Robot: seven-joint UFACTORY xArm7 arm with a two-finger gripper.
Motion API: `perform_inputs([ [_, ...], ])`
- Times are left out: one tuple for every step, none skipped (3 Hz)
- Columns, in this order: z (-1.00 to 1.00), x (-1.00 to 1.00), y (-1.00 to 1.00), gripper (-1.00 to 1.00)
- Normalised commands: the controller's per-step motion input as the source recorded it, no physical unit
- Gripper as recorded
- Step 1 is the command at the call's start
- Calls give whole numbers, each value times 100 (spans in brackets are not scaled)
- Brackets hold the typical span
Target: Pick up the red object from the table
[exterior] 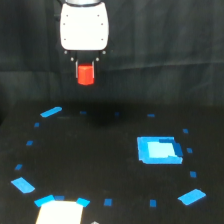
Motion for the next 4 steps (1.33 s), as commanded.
perform_inputs([
  [-46,6,5,-100],
  [-39,34,-11,-100],
  [26,6,7,-94],
  [-22,38,0,-100],
])
